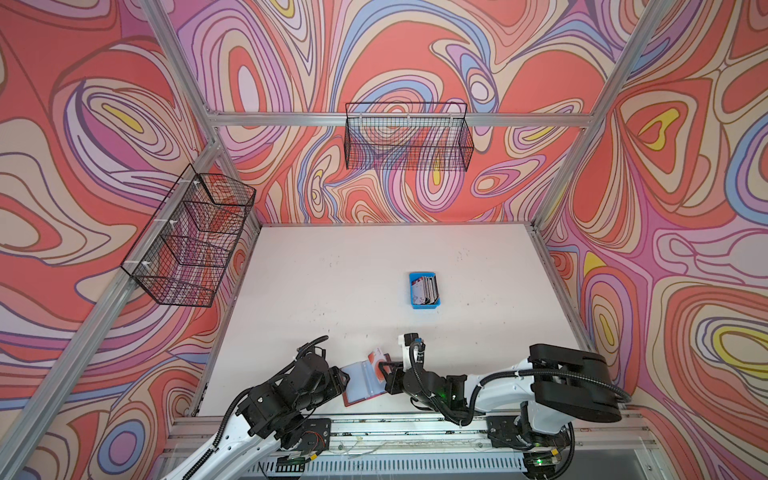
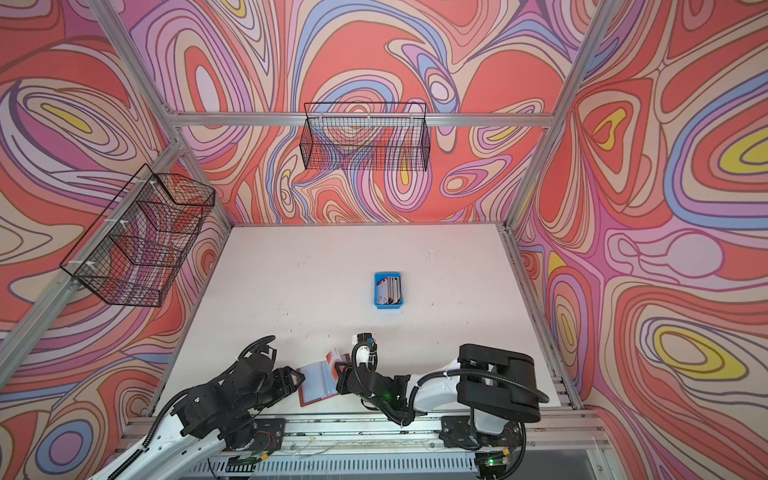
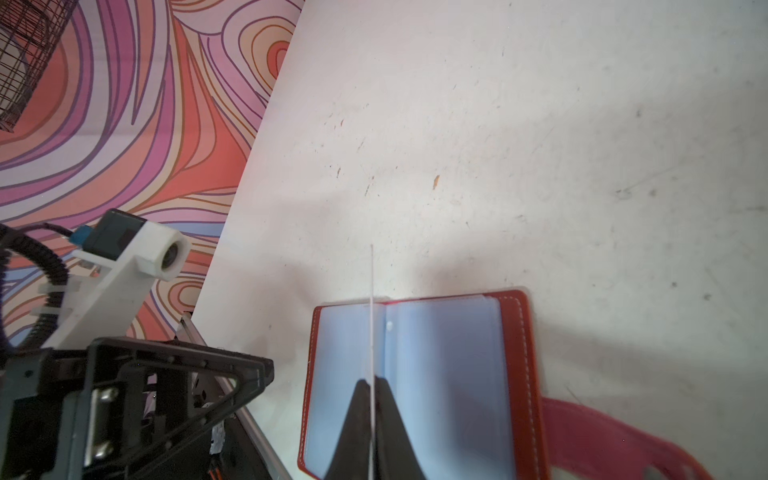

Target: Put the credit cards into the card holder

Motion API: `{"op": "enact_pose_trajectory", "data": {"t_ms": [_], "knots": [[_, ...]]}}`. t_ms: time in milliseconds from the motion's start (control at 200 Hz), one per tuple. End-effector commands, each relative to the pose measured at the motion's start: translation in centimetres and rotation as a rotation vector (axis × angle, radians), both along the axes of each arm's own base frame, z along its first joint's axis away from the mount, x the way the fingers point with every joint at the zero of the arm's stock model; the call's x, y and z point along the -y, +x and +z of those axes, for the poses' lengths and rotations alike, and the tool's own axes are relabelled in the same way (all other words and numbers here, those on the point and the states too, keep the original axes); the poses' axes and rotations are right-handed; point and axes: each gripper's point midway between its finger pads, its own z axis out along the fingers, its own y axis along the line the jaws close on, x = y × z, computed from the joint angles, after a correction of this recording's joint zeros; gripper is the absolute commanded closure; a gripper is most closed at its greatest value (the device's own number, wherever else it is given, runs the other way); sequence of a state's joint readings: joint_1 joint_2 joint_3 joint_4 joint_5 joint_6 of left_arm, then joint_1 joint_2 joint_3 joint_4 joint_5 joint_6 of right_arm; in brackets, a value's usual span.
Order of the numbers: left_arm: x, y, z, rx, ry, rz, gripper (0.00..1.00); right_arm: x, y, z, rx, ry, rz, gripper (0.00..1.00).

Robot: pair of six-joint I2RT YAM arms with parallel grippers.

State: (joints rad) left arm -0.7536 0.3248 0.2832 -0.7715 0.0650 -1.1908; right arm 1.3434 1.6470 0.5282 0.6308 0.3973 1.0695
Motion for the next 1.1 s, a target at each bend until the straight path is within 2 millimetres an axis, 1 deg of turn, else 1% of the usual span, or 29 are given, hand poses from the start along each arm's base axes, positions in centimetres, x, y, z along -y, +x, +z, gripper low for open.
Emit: {"op": "enact_pose_trajectory", "data": {"t_ms": [0, 125, 275, 451, 826, 906, 916, 926, 1006, 1097], "knots": [[0.1, 0.3, -0.4, 0.006, -0.014, 0.020, 0.39, -0.6, -0.2, 0.4, -0.012, 0.080, -0.001, 1.00], [0.5, 0.5, -0.5, 0.008, -0.027, 0.018, 0.39, -0.8, -0.4, 0.4, -0.002, 0.079, 0.012, 1.00], [0.8, 0.6, -0.9, -0.004, -0.029, 0.018, 0.39, -0.1, -0.9, 0.6, 0.014, 0.092, -0.008, 1.00], [1.4, 0.6, -1.4, -0.029, -0.030, 0.001, 0.39, -0.1, -1.0, 0.2, 0.008, 0.091, -0.009, 1.00], [1.1, 0.6, -1.8, -0.032, -0.021, 0.012, 0.38, -1.1, -1.4, -0.6, -0.001, 0.104, 0.008, 1.00], [1.0, 0.5, -2.1, -0.040, -0.020, 0.017, 0.38, -1.5, -1.5, -0.3, -0.005, 0.116, 0.015, 1.00], [1.0, 0.4, -2.2, -0.042, -0.021, 0.016, 0.38, -1.5, -1.5, -1.2, -0.009, 0.096, 0.015, 1.00], [1.1, 0.4, -2.2, -0.042, -0.022, 0.016, 0.38, -1.5, -1.5, -1.4, -0.010, 0.091, 0.015, 1.00], [1.1, 0.5, -2.1, -0.037, -0.022, 0.012, 0.38, -1.6, -1.5, -2.0, -0.017, 0.080, 0.016, 1.00], [1.0, 0.5, -2.0, -0.035, -0.016, 0.017, 0.38, -1.7, -1.5, -2.2, -0.027, 0.092, 0.015, 1.00]]}}
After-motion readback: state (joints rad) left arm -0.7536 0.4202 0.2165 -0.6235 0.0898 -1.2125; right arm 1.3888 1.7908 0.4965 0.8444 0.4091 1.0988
